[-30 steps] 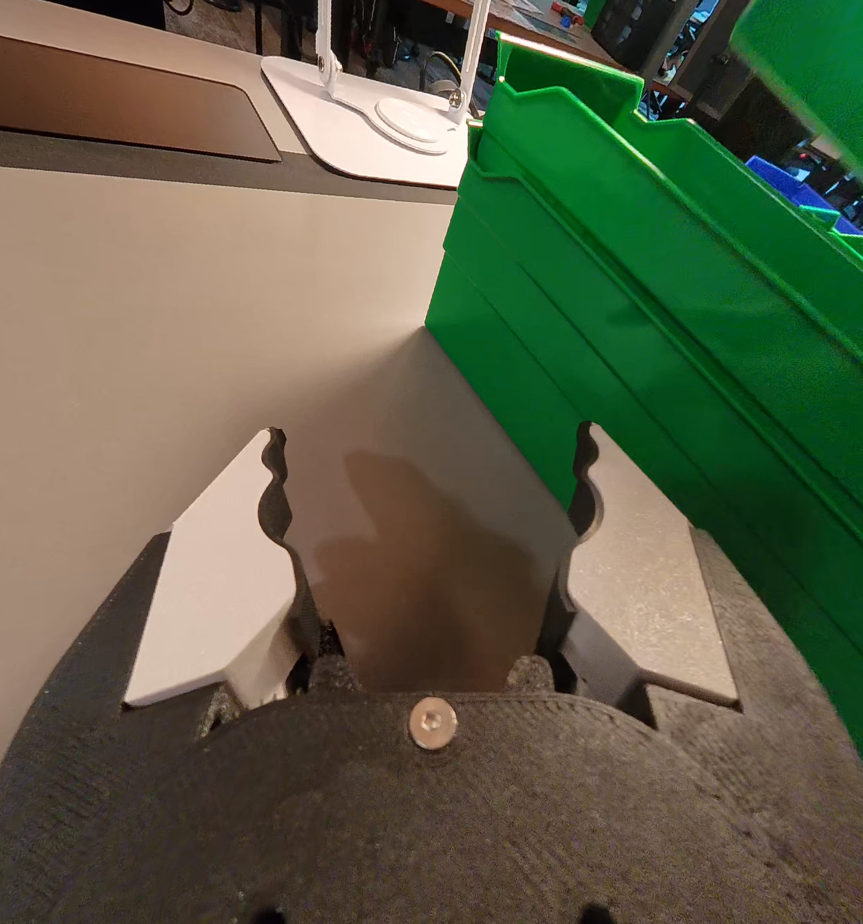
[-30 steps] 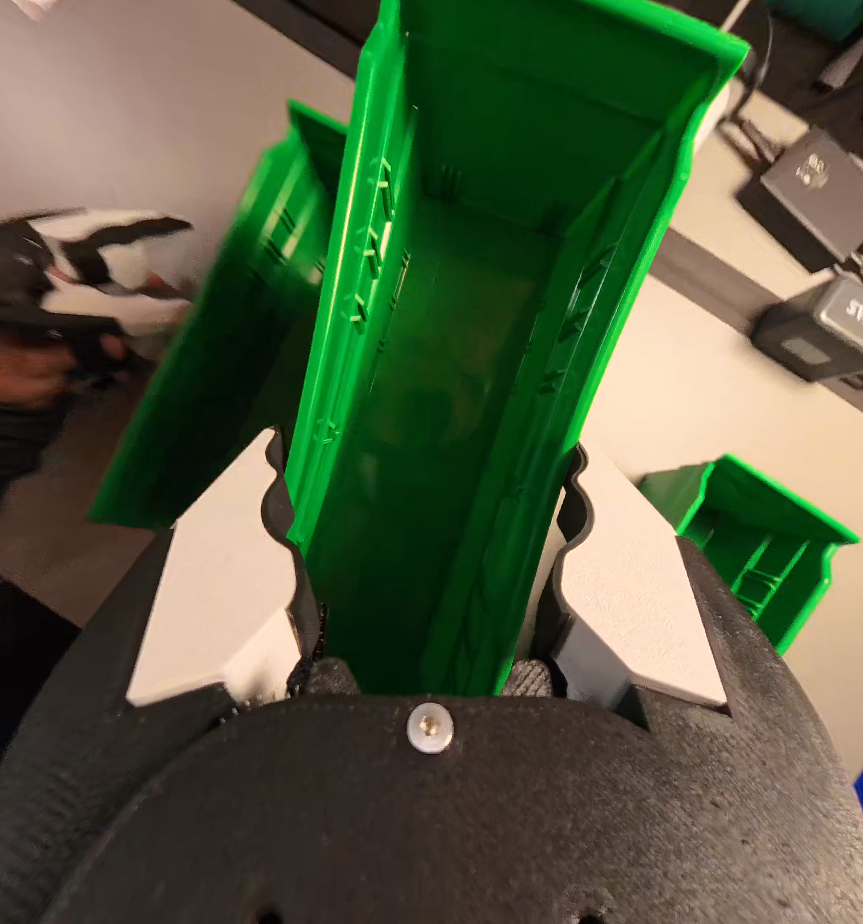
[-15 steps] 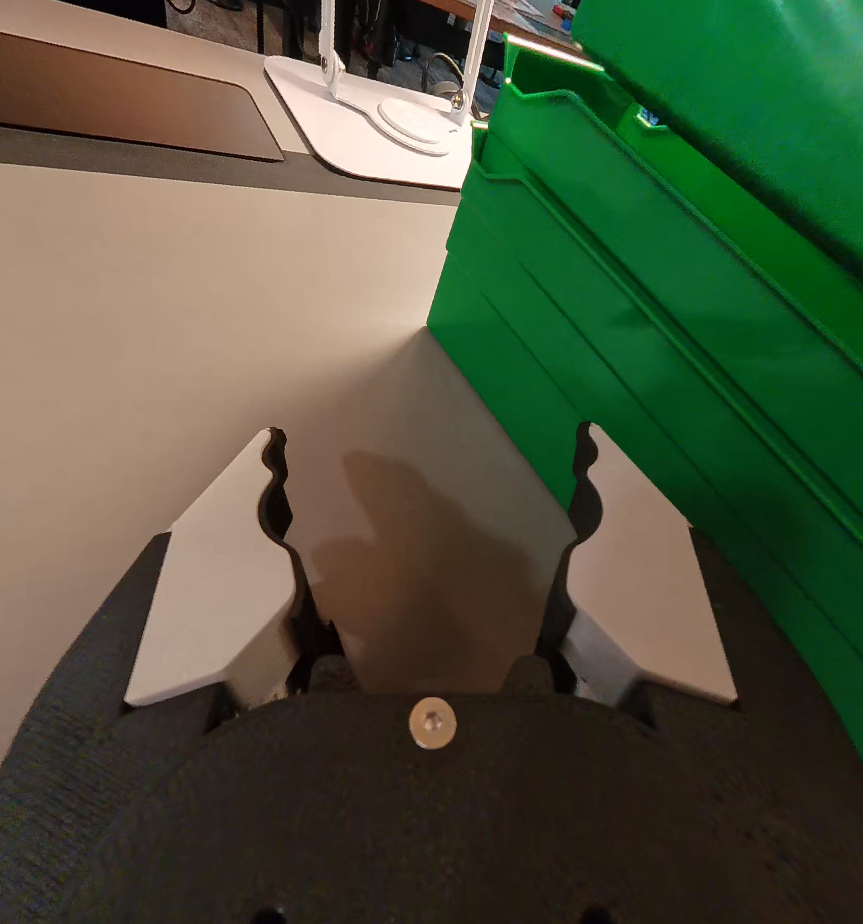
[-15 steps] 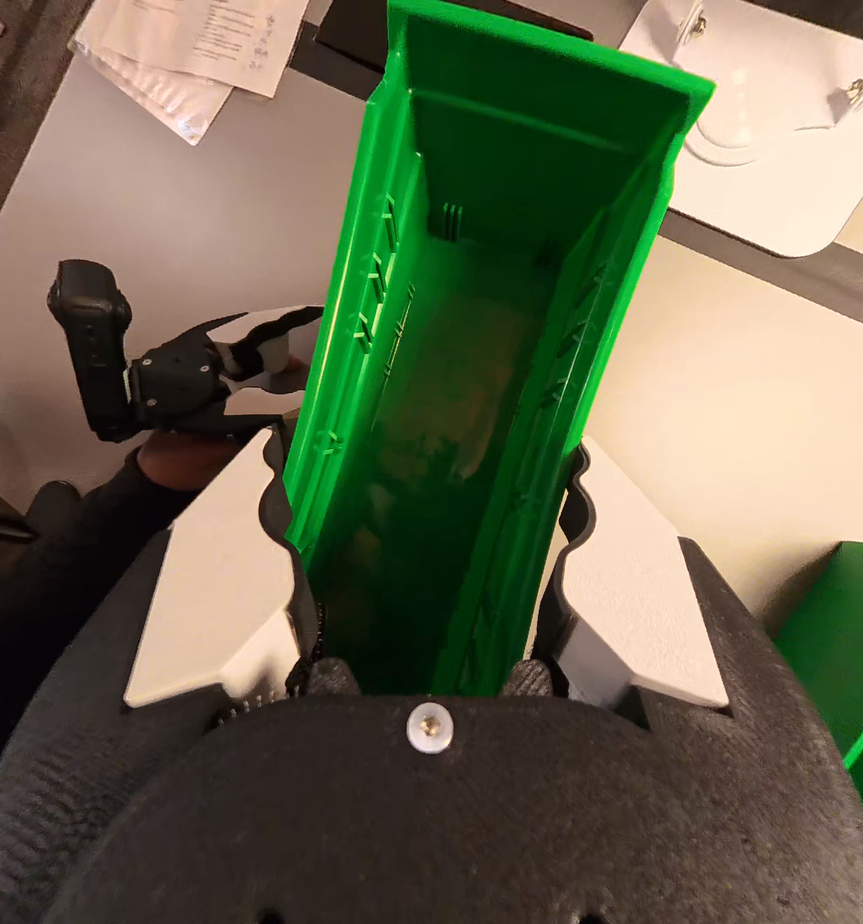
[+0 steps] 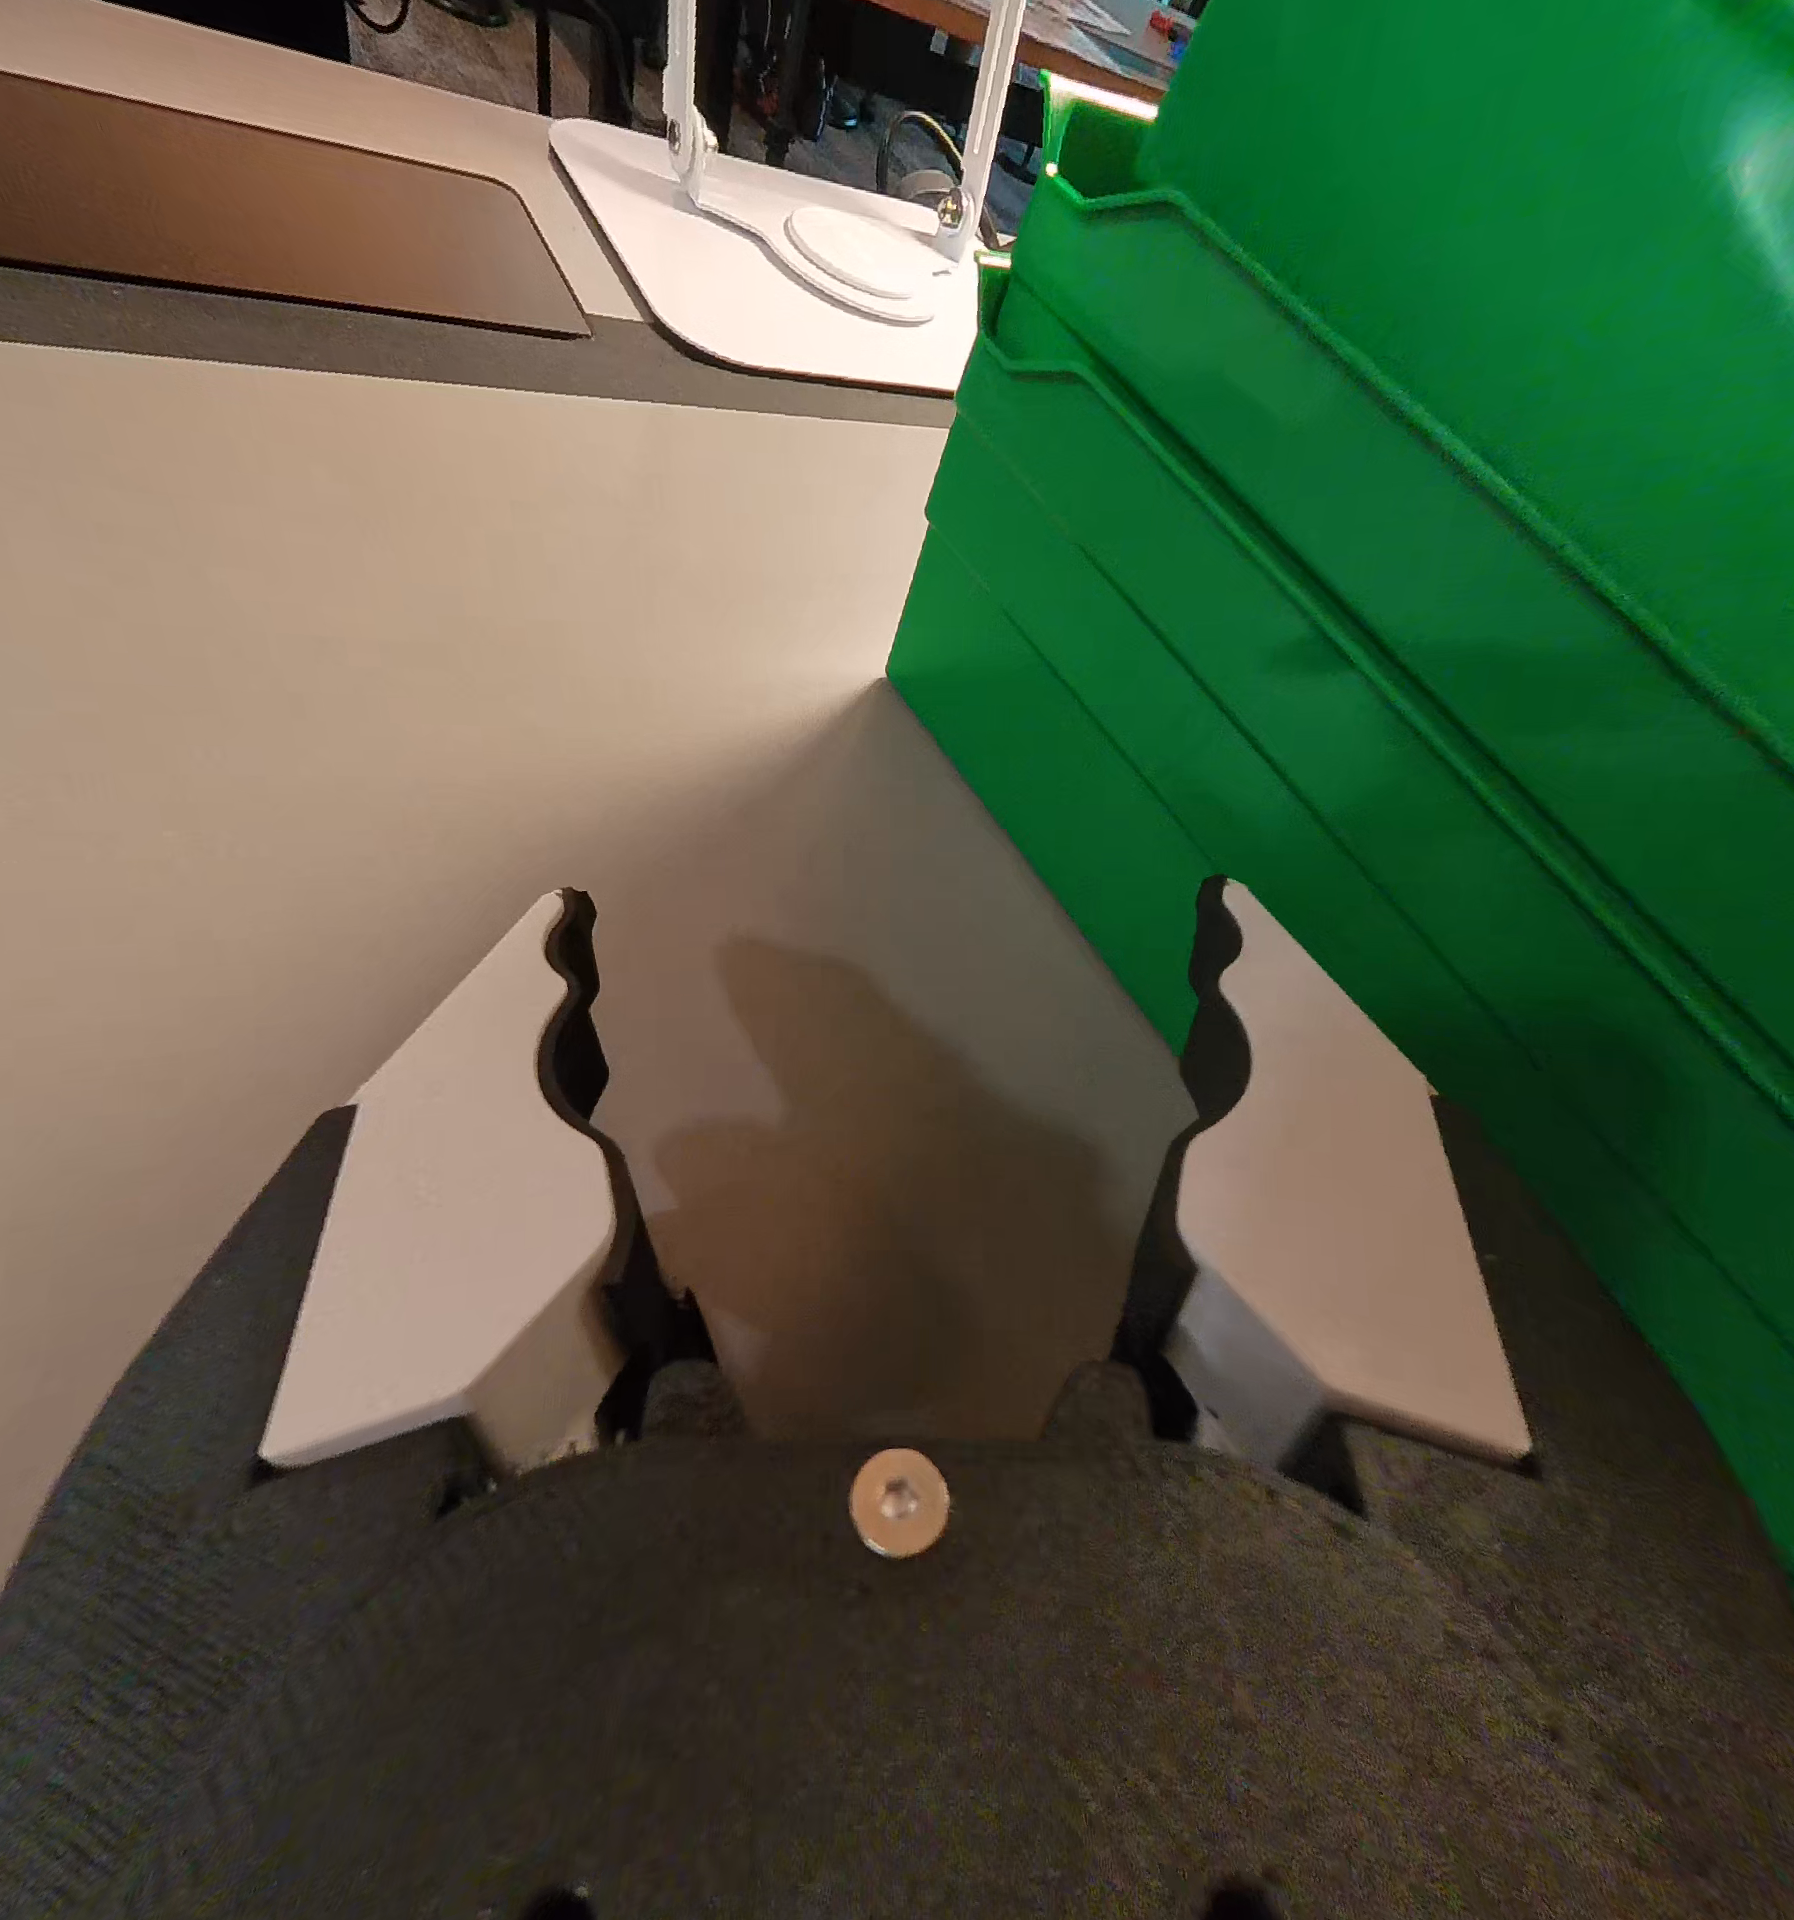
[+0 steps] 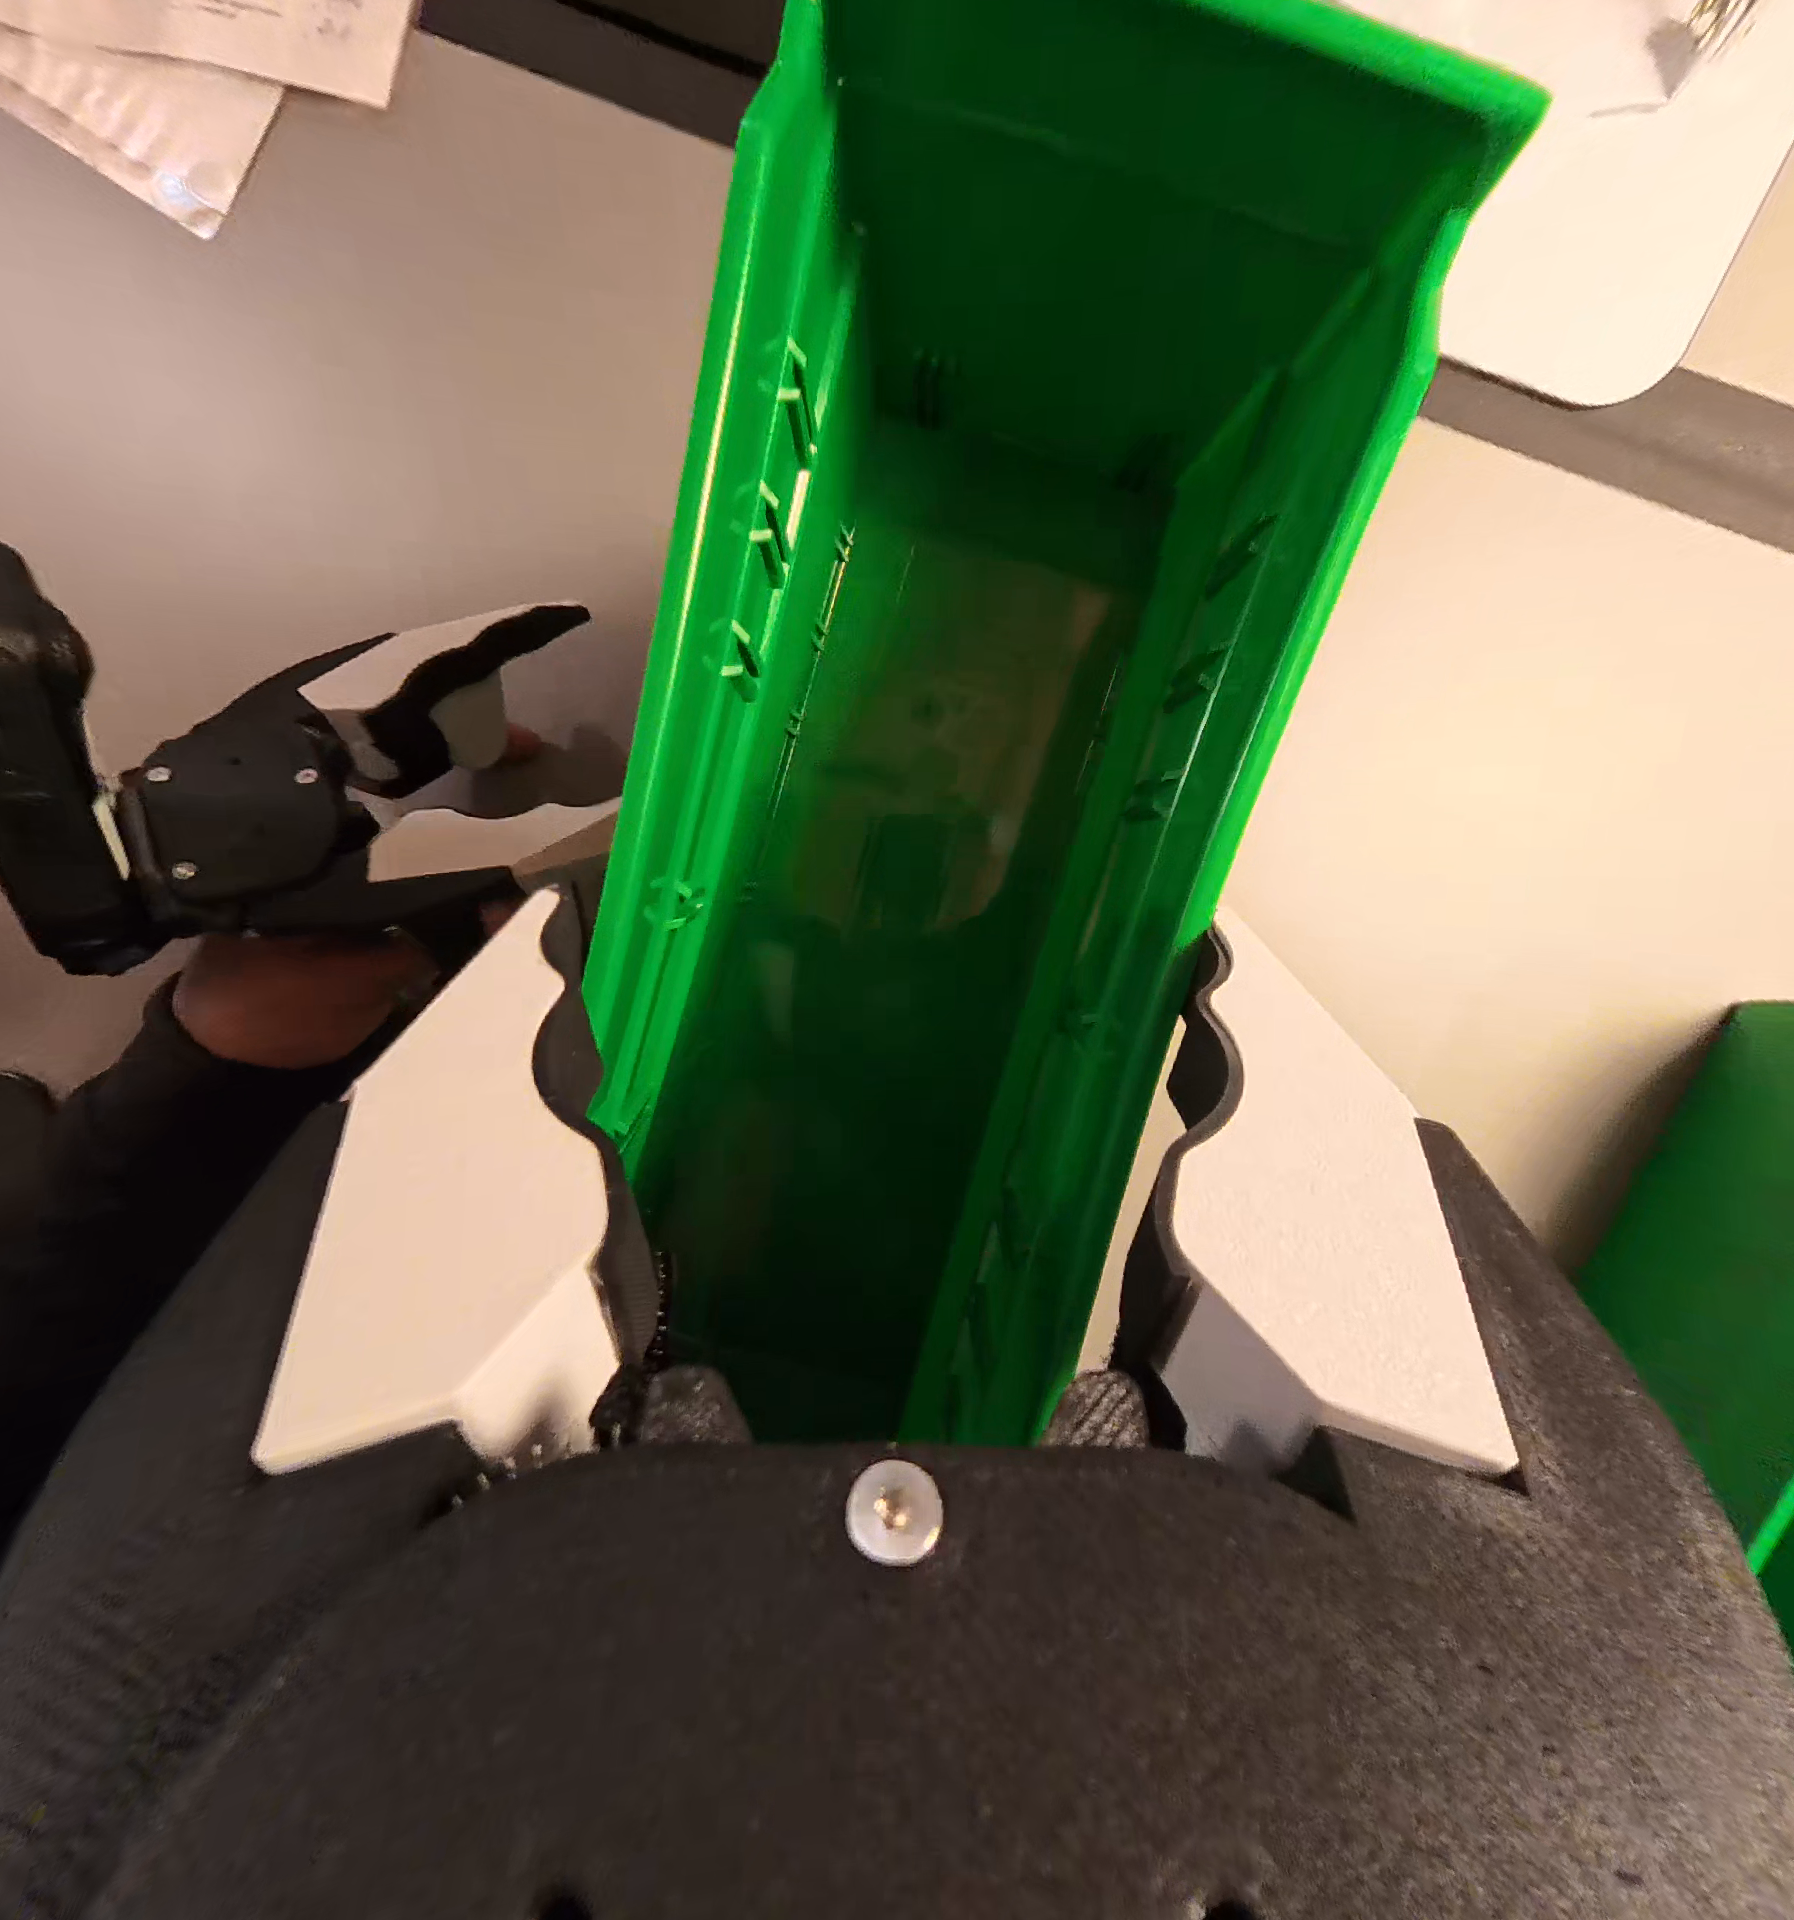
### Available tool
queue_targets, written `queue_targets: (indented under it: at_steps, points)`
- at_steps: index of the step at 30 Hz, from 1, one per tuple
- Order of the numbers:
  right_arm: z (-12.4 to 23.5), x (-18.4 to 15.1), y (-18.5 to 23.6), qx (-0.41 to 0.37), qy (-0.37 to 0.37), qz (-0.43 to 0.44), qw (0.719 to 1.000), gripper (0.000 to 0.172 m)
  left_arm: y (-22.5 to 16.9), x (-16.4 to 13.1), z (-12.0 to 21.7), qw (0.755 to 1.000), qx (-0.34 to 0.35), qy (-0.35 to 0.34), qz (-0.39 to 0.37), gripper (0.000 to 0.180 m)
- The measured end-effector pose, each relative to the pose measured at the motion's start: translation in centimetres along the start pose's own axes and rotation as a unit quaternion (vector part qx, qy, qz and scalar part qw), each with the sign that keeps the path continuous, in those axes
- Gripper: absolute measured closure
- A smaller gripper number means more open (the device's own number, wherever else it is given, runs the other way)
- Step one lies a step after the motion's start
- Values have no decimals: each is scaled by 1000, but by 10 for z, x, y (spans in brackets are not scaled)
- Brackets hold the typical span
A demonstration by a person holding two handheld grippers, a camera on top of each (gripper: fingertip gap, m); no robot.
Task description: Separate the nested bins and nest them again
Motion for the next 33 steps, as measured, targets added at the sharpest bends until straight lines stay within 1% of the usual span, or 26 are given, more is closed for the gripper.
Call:
queue_targets:
  at_steps: [8, 15, 25, 30, 33]
  points:
    - [-34, -11, 4, -5, -1, -6, 1000, 53, 0, 0, 0, 1000, -1, 0, -1, 67]
    - [-38, -9, 5, -15, -2, 3, 1000, 47, -2, -1, 0, 1000, -1, 4, -8, 67]
    - [-52, -5, 6, -28, 35, 23, 999, 45, -3, -2, 0, 1000, -2, 6, -13, 67]
    - [-52, -2, 5, -20, 30, 24, 999, 48, -4, -2, 0, 1000, -2, 7, -17, 67]
    - [-50, 1, 3, -11, 15, 22, 1000, 49, -4, -2, 0, 1000, -3, 8, -17, 67]
Point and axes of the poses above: each gripper's, where its closed fingertips meet, z back along the fingers, x out of its top, y = z × x across the jaws, the point moved 7 cm from there along z, back along the fingers, and after that the axes turned 5 degrees about z, right-handed, at the moved point
